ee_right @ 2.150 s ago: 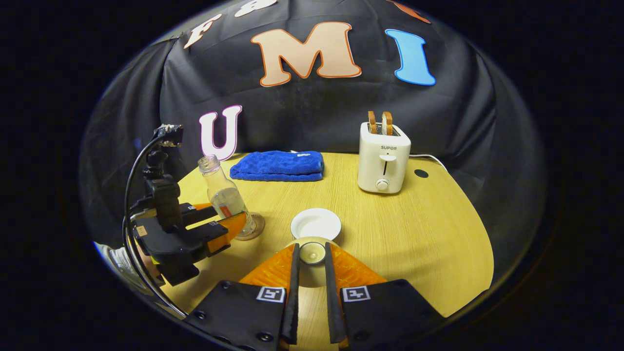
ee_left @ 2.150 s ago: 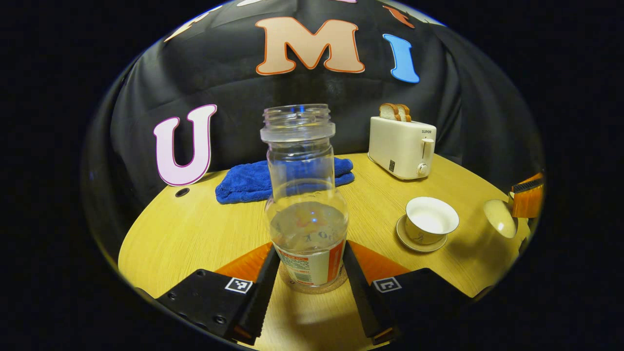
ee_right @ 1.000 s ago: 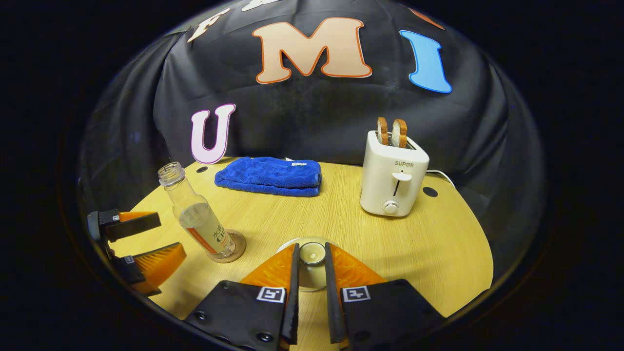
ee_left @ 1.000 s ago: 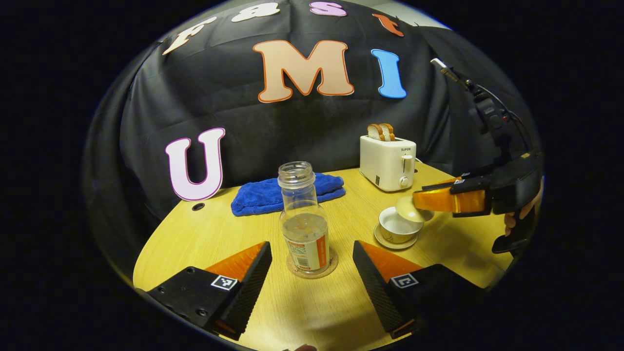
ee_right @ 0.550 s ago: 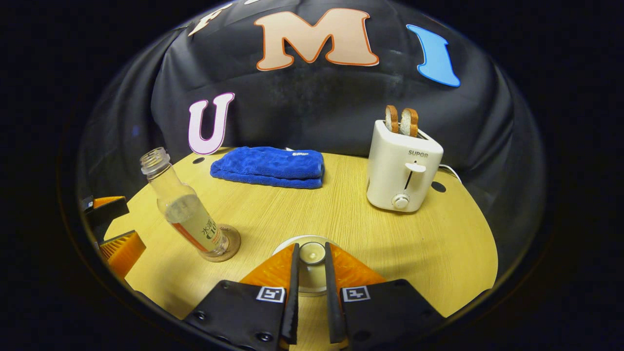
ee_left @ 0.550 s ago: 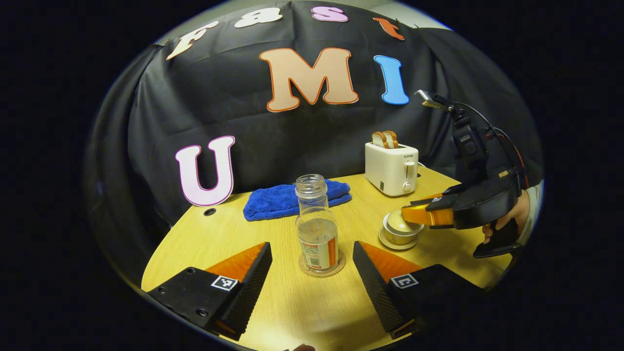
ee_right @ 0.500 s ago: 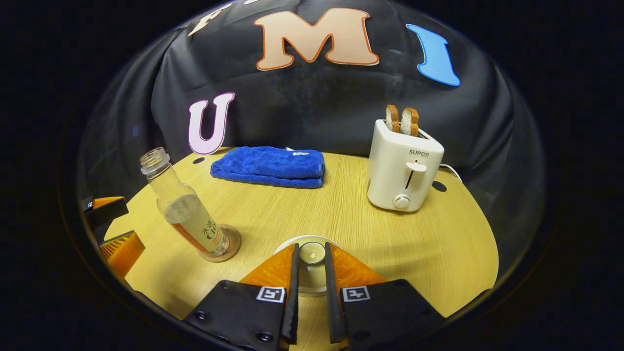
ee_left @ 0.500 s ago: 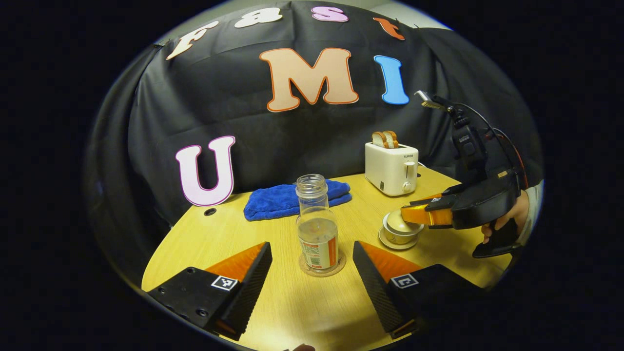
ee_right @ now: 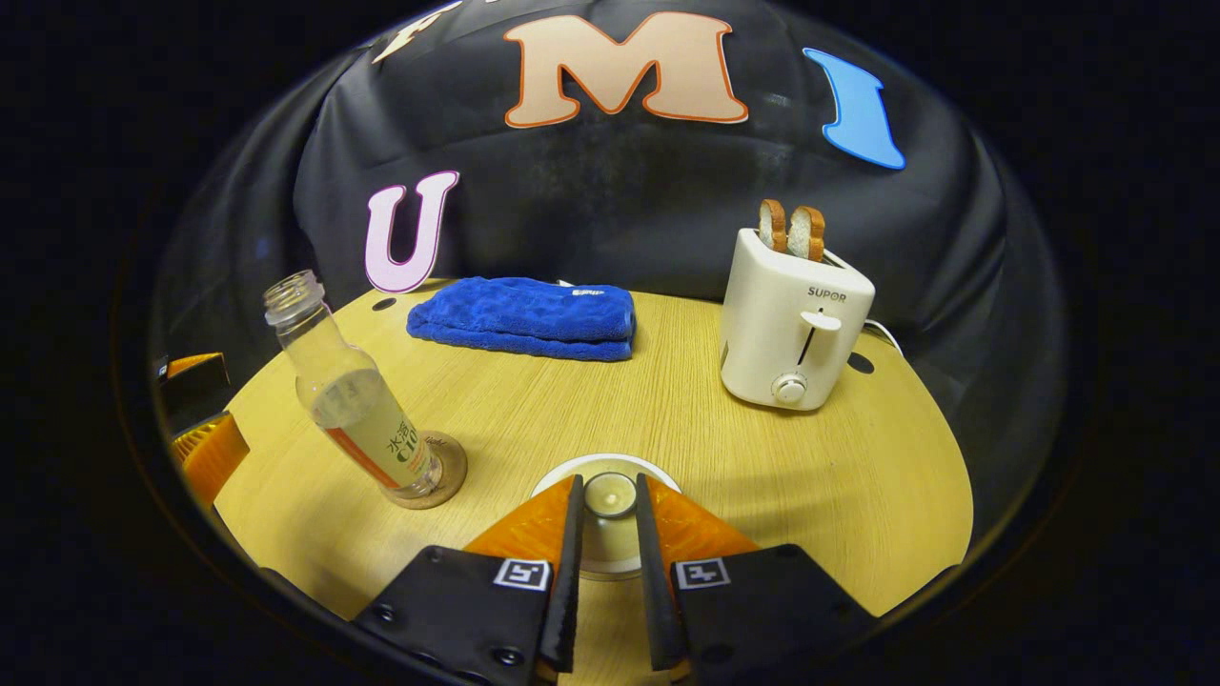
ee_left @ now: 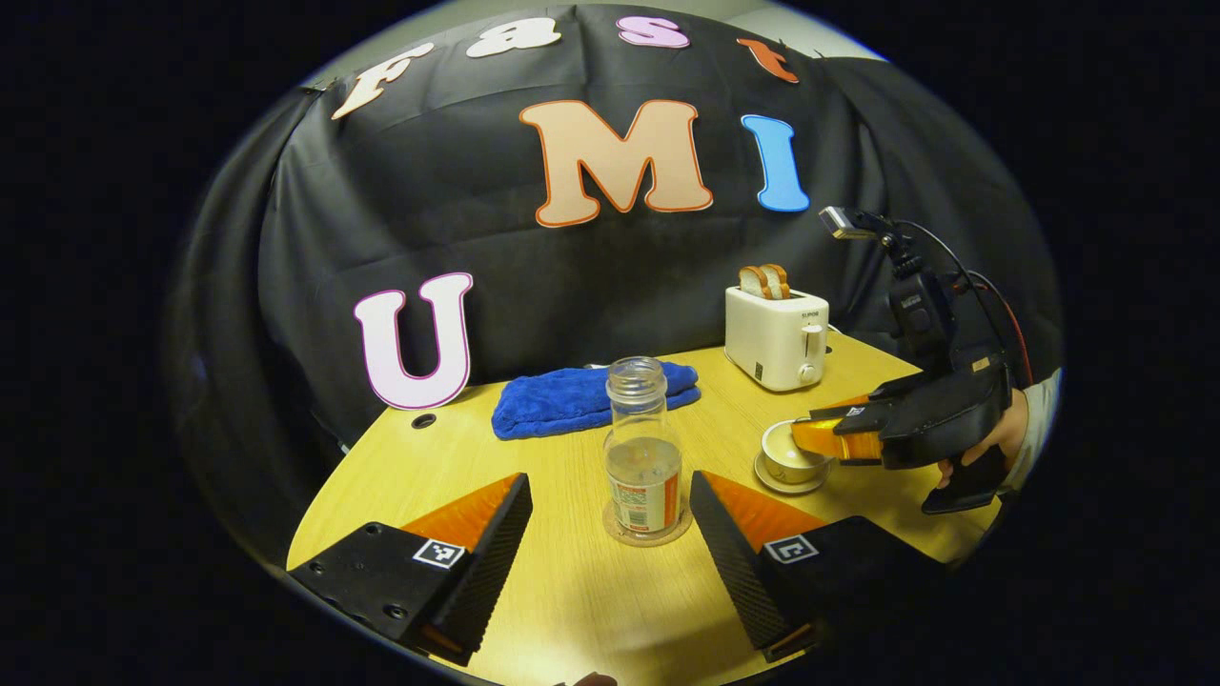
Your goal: Open the teacup lid with one hand, grasp the water bottle and pour water into the teacup with the other hand; after pouring, place the water bottle on the coaster and then close the teacup lid.
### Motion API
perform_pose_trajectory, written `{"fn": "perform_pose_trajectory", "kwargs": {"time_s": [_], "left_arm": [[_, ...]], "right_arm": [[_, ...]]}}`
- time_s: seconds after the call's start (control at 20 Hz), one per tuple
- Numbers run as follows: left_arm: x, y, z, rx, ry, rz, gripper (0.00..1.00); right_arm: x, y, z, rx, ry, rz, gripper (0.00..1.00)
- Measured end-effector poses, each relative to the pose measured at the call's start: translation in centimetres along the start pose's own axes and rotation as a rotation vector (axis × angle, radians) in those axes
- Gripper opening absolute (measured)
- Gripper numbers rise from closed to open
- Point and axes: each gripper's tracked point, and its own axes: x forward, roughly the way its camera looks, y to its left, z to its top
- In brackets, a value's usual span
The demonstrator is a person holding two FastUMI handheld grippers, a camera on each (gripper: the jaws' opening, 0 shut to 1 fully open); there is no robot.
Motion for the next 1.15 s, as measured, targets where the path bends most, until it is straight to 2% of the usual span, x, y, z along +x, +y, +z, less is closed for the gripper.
{"fn": "perform_pose_trajectory", "kwargs": {"time_s": [0.05,0.25,0.4,0.45,0.8,0.85,0.9,1.0,1.1,1.15], "left_arm": [[-0.2,0.1,0.3,-0.001,-0.007,0.001,0.97],[-0.2,1.2,2.0,-0.019,-0.033,0.017,0.97],[-0.3,1.8,4.8,-0.067,-0.086,0.03,0.97],[-0.5,2.2,5.7,-0.076,-0.105,0.034,0.97],[-1.6,3.9,9.4,-0.074,-0.19,0.083,0.96],[-1.7,4.1,9.8,-0.078,-0.198,0.089,0.96],[-1.9,4.2,10.2,-0.086,-0.202,0.092,0.96],[-2.5,4.7,11.2,-0.092,-0.228,0.106,0.97],[-3.5,5.7,12.3,-0.068,-0.265,0.15,0.96],[-3.9,6.0,12.6,-0.058,-0.278,0.17,0.96]], "right_arm": [[-0.4,0.0,0.1,0.009,-0.001,0.006,0.35],[-1.5,0.5,1.8,0.024,-0.057,0.017,0.64],[-3.2,0.7,3.5,0.03,-0.104,0.017,0.87],[-4.1,0.9,4.4,0.037,-0.133,0.022,0.92],[-11.6,-0.3,12.6,0.036,-0.413,-0.035,0.93],[-12.4,-0.5,13.2,0.04,-0.438,-0.042,0.91],[-13.1,-0.4,13.6,0.04,-0.452,-0.042,0.96],[-15.2,-0.5,14.3,0.026,-0.492,-0.062,0.96],[-17.3,-0.2,14.9,0.038,-0.555,-0.076,0.94],[-18.0,-0.1,15.0,0.035,-0.575,-0.087,0.96]]}}
